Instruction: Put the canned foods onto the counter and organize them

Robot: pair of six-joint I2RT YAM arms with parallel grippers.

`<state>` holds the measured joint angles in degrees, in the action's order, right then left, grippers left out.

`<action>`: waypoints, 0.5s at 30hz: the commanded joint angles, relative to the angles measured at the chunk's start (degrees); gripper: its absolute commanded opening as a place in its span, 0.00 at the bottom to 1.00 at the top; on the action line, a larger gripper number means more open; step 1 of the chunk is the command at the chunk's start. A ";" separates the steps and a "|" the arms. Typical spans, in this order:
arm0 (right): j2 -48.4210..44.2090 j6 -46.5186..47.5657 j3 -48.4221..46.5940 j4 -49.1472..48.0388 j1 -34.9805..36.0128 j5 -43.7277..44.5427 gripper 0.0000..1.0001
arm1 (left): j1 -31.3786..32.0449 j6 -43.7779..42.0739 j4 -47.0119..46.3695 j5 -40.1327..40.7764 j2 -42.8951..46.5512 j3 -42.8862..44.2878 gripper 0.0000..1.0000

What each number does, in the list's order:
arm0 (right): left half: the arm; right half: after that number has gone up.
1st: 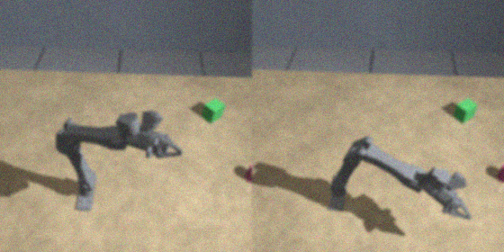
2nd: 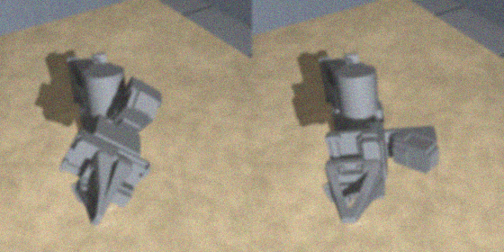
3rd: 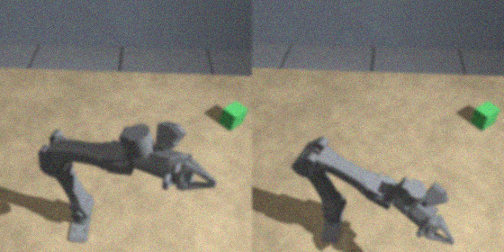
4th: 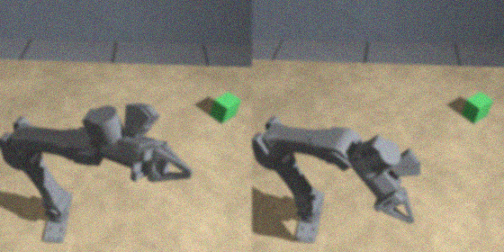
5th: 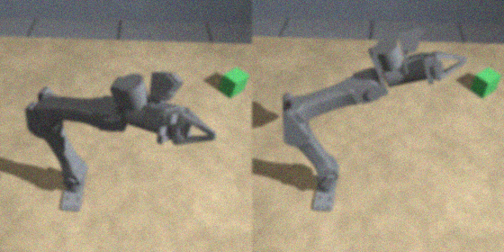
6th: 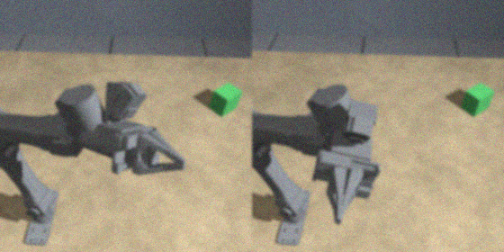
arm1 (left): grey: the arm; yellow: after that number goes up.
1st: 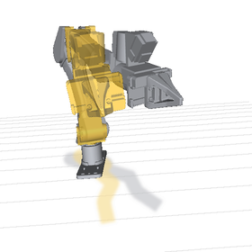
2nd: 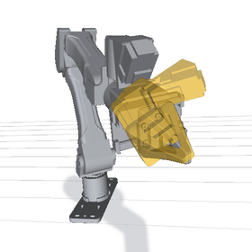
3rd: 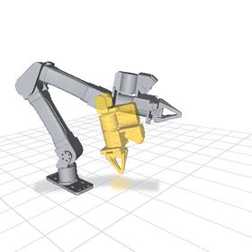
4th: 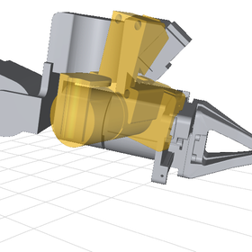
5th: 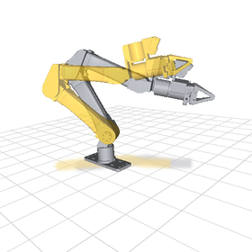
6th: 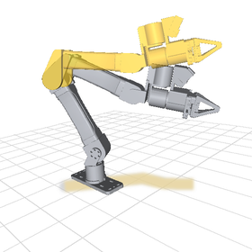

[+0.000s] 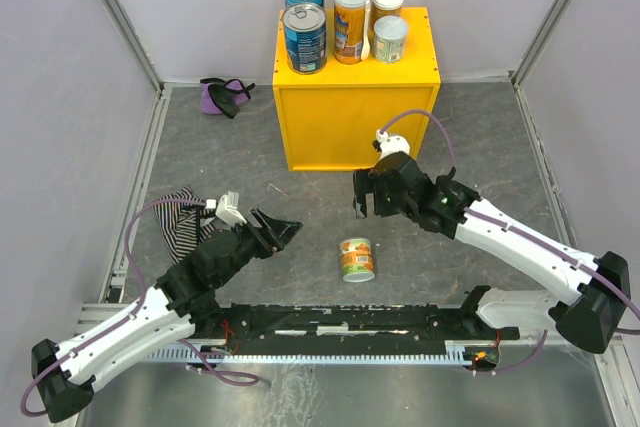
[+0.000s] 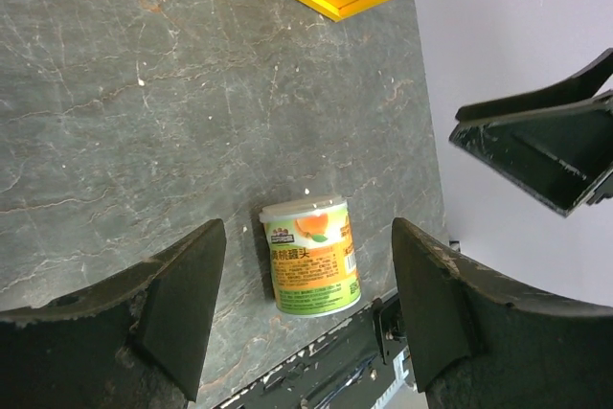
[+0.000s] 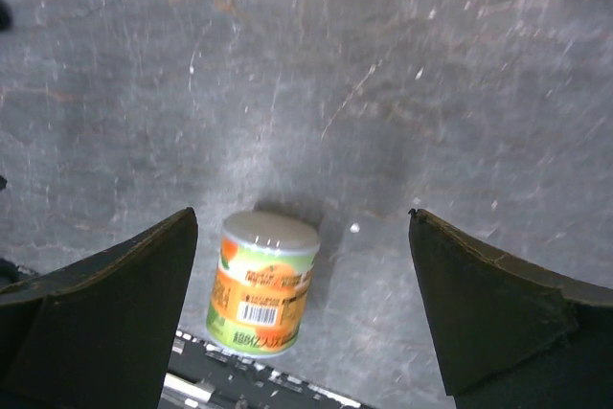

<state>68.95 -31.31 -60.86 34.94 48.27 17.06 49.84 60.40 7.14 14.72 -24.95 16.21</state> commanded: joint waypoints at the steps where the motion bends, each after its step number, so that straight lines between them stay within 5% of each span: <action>1: 0.69 -11.00 1.86 2.67 2.33 -1.14 0.98 | -0.27 2.80 -1.67 -0.62 1.03 -1.44 0.76; 15: 8.25 -26.22 6.49 1.00 7.05 -5.13 0.99 | -0.27 3.56 -0.81 -0.68 2.89 -2.67 0.76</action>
<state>75.70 -52.97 -53.84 37.26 54.19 13.04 49.84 62.17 7.57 14.46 -22.70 13.65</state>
